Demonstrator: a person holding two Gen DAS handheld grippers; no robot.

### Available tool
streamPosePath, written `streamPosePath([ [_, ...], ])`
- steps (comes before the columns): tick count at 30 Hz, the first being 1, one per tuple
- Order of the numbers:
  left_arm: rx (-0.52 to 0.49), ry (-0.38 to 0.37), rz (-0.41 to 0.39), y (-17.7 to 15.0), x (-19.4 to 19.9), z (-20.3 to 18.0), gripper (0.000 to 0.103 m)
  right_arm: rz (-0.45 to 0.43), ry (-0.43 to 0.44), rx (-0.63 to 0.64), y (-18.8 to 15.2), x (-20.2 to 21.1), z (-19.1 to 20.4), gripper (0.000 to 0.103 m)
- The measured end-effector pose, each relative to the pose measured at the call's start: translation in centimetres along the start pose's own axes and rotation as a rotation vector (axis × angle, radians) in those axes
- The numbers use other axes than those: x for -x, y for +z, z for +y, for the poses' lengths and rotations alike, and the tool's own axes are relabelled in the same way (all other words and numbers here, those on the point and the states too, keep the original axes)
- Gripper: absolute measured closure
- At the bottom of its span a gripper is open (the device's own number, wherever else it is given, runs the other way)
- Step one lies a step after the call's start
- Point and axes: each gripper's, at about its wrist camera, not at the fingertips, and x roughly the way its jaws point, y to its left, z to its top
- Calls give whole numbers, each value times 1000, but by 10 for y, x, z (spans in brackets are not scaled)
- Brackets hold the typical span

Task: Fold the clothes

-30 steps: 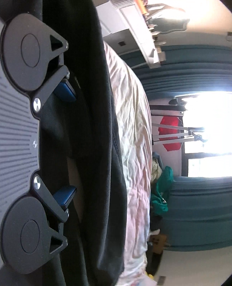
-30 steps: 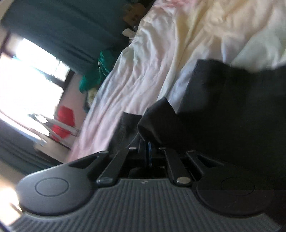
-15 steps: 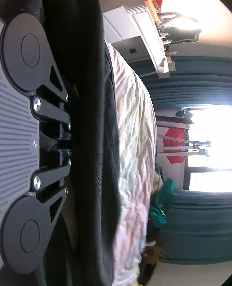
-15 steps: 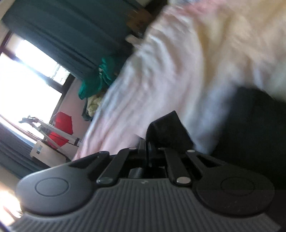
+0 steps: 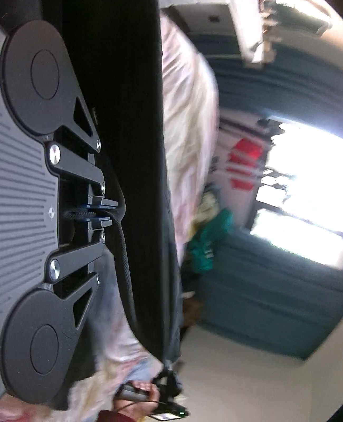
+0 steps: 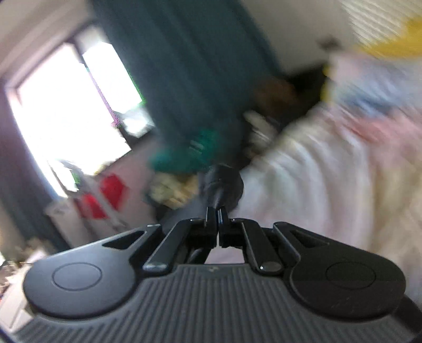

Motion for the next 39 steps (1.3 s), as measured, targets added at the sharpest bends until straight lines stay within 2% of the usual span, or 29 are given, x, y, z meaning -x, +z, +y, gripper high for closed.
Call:
streamPosePath([
  [3,-50,12,82,-14,-11,-11,97,75,-163,-37,-39,3,-68,100],
  [5,-68,31,117,-21,-15,-15,96,50,-270,-105,-50,15,-110,100],
  [7,-57,37,130,-26,-19,-14,96,42,-326,-215,-51,27,-147,100],
  [10,-40,49,139,-29,-23,-14,95,14,-336,-314,-51,50,-178,99],
  [13,-51,62,140,-30,-27,-18,94,27,-340,-315,-53,71,-183,99],
  [16,-56,69,134,-31,-28,-21,92,25,-291,-339,-54,94,-175,99],
  [23,-34,73,116,-34,-17,-27,82,64,-250,-325,-59,173,-136,97],
  [27,-22,85,110,-34,-5,-31,75,132,-278,-435,-73,210,-129,95],
  [28,-6,90,111,-33,0,-31,67,147,-277,-485,-78,217,-131,92],
  [30,45,95,110,-32,13,-28,54,155,-244,-615,-85,227,-144,66],
  [31,73,95,105,-31,22,-25,50,155,-239,-654,-88,232,-148,38],
  [32,101,97,101,-31,32,-22,46,157,-249,-681,-91,236,-151,27],
  [34,154,96,102,-30,52,-16,29,165,-261,-709,-93,241,-156,27],
  [36,188,67,122,-29,72,-10,24,180,-266,-728,-94,243,-160,27],
  [39,228,83,109,-30,107,1,17,196,-245,-769,-99,244,-163,27],
])
